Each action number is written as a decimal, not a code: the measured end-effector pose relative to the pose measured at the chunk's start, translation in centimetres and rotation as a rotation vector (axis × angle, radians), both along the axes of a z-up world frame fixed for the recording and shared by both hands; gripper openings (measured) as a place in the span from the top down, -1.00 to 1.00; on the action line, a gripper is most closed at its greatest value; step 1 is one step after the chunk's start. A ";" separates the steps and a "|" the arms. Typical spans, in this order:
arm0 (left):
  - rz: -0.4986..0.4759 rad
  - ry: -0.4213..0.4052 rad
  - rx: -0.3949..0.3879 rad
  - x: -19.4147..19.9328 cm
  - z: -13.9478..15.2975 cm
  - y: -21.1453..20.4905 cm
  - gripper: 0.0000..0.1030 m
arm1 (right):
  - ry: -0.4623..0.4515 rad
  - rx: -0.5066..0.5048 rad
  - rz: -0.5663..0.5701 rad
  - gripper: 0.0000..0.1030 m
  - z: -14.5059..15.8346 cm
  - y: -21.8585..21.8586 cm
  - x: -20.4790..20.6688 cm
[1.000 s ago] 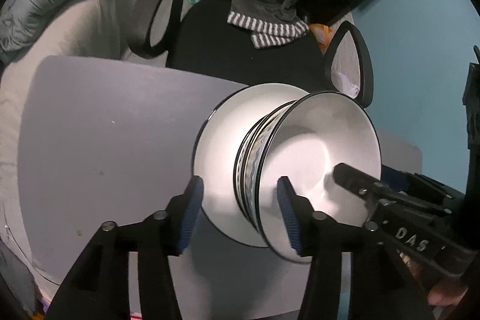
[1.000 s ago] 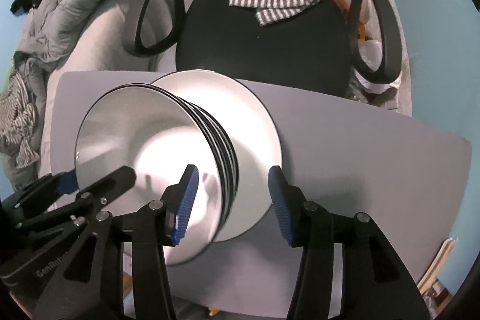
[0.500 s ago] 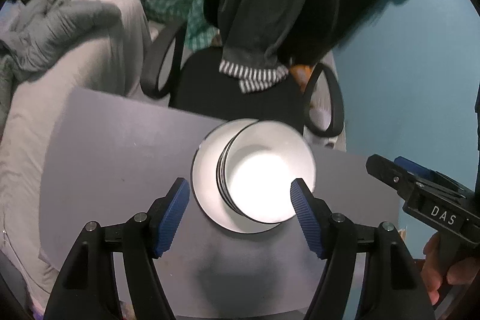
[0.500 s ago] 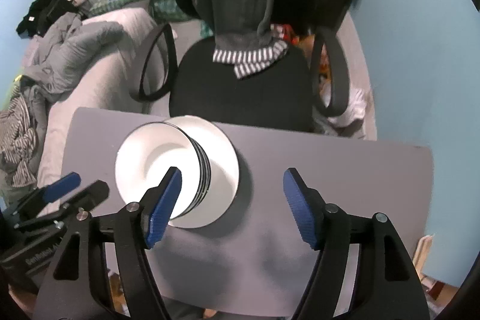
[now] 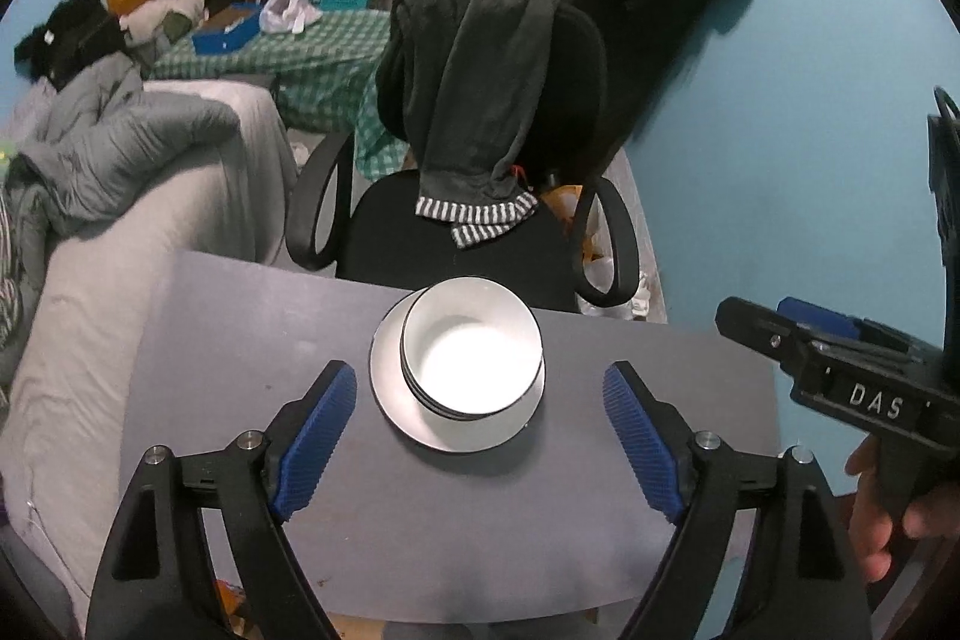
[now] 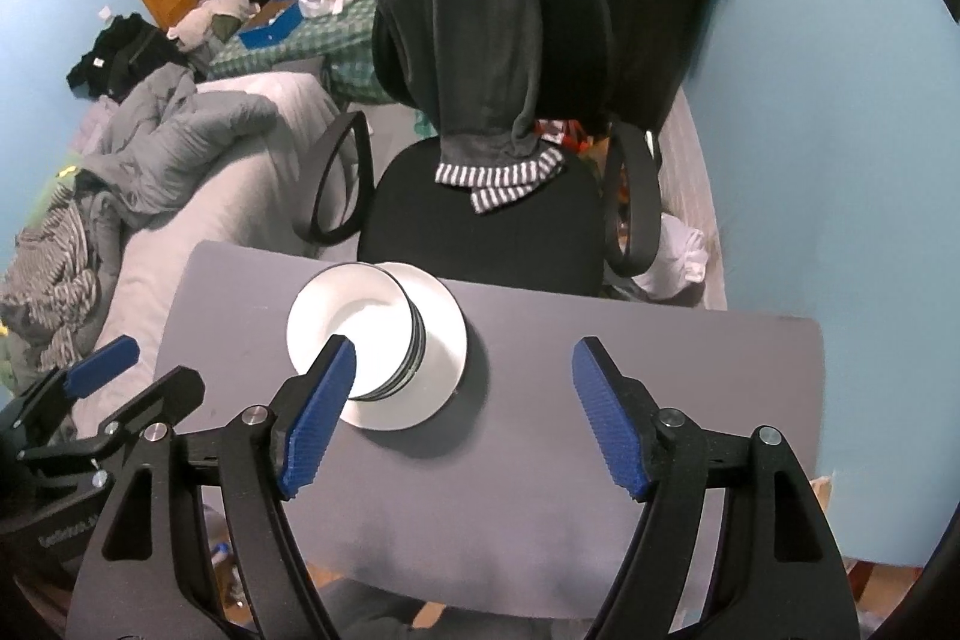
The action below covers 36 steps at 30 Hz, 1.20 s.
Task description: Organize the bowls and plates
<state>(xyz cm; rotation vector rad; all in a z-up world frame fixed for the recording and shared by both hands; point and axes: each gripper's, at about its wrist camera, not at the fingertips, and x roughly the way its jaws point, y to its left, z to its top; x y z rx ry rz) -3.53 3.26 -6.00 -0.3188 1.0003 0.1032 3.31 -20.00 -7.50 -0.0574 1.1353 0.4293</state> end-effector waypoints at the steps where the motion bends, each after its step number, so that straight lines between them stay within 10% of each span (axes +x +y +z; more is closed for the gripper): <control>1: -0.002 -0.002 0.005 -0.1 0.2 -0.2 -0.66 | -0.003 0.004 -0.002 -0.44 0.2 -0.2 -0.2; 36: 0.030 -0.059 0.077 -2.8 3.8 -1.7 -0.66 | -0.056 0.033 -0.044 -0.45 2.8 -3.6 -3.8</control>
